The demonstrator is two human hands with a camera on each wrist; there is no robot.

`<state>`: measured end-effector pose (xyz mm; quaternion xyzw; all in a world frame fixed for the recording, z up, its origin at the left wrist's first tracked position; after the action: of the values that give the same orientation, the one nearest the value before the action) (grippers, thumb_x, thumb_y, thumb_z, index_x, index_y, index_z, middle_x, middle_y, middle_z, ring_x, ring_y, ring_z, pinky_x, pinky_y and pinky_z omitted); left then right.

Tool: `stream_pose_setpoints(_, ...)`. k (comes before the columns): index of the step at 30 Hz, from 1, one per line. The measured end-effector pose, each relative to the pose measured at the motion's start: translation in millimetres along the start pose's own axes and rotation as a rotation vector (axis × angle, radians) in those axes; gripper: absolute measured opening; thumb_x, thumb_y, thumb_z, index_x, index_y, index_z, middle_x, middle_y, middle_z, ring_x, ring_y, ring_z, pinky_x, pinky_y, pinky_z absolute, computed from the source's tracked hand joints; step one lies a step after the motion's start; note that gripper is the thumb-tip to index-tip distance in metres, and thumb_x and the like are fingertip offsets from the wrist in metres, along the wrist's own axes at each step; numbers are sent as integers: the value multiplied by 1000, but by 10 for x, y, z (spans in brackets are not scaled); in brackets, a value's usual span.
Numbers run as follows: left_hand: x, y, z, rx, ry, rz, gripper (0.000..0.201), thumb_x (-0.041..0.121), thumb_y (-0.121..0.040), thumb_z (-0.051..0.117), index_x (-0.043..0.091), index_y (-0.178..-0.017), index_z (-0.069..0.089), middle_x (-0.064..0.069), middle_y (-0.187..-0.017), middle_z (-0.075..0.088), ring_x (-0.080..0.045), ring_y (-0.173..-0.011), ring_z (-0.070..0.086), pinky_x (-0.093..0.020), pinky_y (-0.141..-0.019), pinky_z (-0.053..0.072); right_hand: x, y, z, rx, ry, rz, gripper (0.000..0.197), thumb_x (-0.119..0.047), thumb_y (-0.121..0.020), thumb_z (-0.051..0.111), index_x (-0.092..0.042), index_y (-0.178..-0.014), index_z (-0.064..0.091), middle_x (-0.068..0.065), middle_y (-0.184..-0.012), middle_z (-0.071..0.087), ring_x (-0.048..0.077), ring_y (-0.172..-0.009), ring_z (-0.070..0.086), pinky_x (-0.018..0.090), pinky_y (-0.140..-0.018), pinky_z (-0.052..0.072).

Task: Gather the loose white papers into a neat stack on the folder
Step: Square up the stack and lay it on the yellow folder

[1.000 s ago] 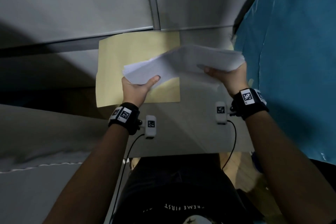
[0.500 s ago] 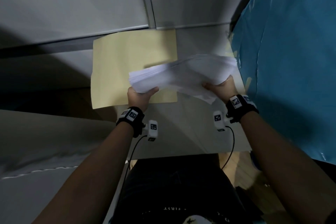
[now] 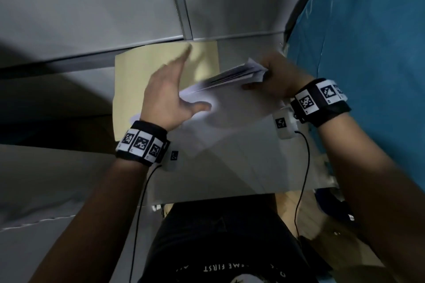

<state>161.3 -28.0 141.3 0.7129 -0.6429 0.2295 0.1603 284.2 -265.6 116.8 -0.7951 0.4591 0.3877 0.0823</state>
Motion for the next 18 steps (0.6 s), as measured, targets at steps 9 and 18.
stream_pose_setpoints(9, -279, 187, -37, 119, 550, -291, 44, 30, -71, 98, 17, -57, 58, 4, -60, 64, -10, -50, 56, -24, -54, 48, 66, 285, -231, 21, -722, -10, 41, -15, -77, 88, -12, -116, 75, 8, -107, 79, 23, -100, 76, 39, -89, 63)
stream_pose_setpoints(18, -74, 217, 400, 188, 824, -332, 43, 18, -64, 102, 23, -95, 73, 24, -91, 78, 7, -92, 74, -16, -78, 58, -165, 453, 289, 439, -752, 35, 33, -11, -72, 95, -17, -95, 74, -4, -97, 77, 1, -94, 74, 26, -80, 62)
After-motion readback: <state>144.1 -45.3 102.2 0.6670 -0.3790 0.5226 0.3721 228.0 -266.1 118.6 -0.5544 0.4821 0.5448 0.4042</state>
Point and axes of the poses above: each hand's wrist, its own y-axis away from the middle knuckle, its own z-axis out of the palm, x = y × z, the point moved 6 cm from there along -y, towards the middle knuckle
